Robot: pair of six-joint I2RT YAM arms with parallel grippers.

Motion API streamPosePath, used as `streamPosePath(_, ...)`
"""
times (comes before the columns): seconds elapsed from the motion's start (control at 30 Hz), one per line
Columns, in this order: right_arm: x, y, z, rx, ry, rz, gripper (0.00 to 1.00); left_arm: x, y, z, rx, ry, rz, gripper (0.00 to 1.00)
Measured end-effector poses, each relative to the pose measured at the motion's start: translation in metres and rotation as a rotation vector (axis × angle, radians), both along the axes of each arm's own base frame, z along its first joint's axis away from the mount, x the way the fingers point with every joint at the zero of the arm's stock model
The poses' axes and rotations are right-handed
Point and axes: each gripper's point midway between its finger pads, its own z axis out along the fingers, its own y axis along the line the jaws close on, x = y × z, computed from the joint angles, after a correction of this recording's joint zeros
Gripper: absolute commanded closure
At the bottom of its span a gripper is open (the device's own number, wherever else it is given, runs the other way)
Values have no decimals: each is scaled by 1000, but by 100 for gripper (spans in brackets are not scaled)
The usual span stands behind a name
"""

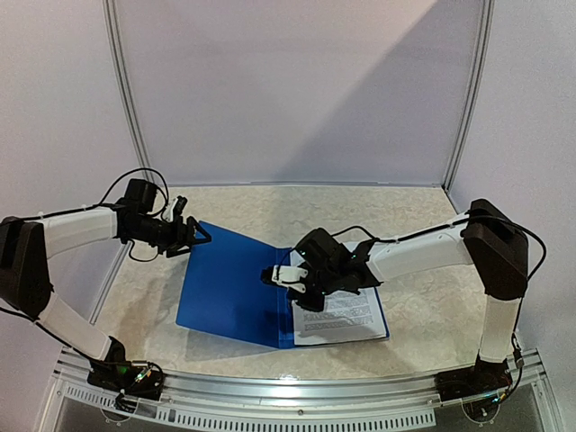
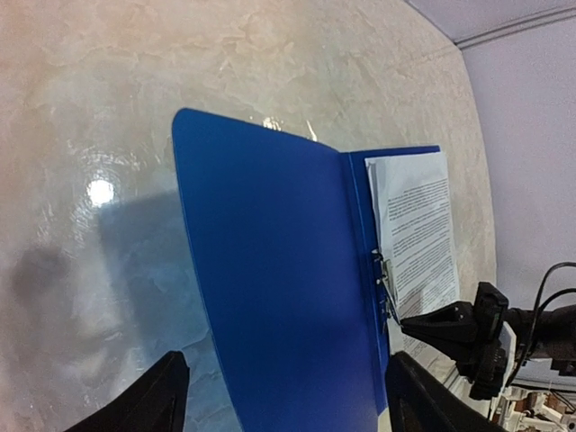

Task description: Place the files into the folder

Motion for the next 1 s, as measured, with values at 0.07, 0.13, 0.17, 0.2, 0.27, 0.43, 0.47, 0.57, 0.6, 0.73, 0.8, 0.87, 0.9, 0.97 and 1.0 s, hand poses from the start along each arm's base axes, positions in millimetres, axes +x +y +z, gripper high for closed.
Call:
streamPosePath(0.07, -1, 1, -3, -6, 7, 3, 100, 0, 0, -1, 1, 6, 0, 27)
streamPosePath(0.13, -2, 3, -6, -15, 15, 5, 100, 0, 0, -2, 0, 9, 0, 31)
streamPosePath(0.17, -1, 4, -6, -15, 17, 3, 100, -1, 0, -3, 1, 10, 0, 33)
streamPosePath(0.2, -2, 5, -10, -21, 24, 1, 100, -1, 0, -3, 2, 10, -2, 36)
streamPosePath(0.27, -3, 6, -12, -23, 37, -11, 100, -1, 0, -3, 1, 13, -1, 38)
streamPosePath(0.43, -3, 5, -13, -17, 66, -50, 100, -1, 0, -7, 4, 28, -1, 45)
streamPosePath(0.47, -3, 5, -13, -15, 69, -55, 100, -1, 0, -8, 4, 32, 0, 46)
streamPosePath(0.57, -3, 5, -13, -12, 78, -68, 100, -2, 0, -9, 4, 35, 0, 50)
streamPosePath(0.6, -3, 5, -13, -11, 81, -73, 100, -2, 0, -9, 4, 36, 0, 52)
streamPosePath(0.73, -3, 4, -13, -8, 90, -99, 100, -3, -3, -11, 5, 39, -7, 60)
streamPosePath(0.8, -1, 4, -12, -8, 87, -113, 100, -4, -5, -13, 6, 48, -14, 62)
streamPosePath(0.87, 0, 3, -11, -6, 84, -128, 100, -5, -8, -16, 6, 58, -20, 64)
streamPosePath(0.9, 0, 3, -11, -5, 85, -131, 100, -6, -10, -17, 6, 63, -23, 66)
streamPosePath(0.97, 0, 4, -10, -4, 88, -136, 100, -7, -11, -18, 5, 71, -22, 70)
streamPosePath(1.0, 1, 4, -10, -5, 88, -137, 100, -7, -11, -18, 4, 74, -20, 72)
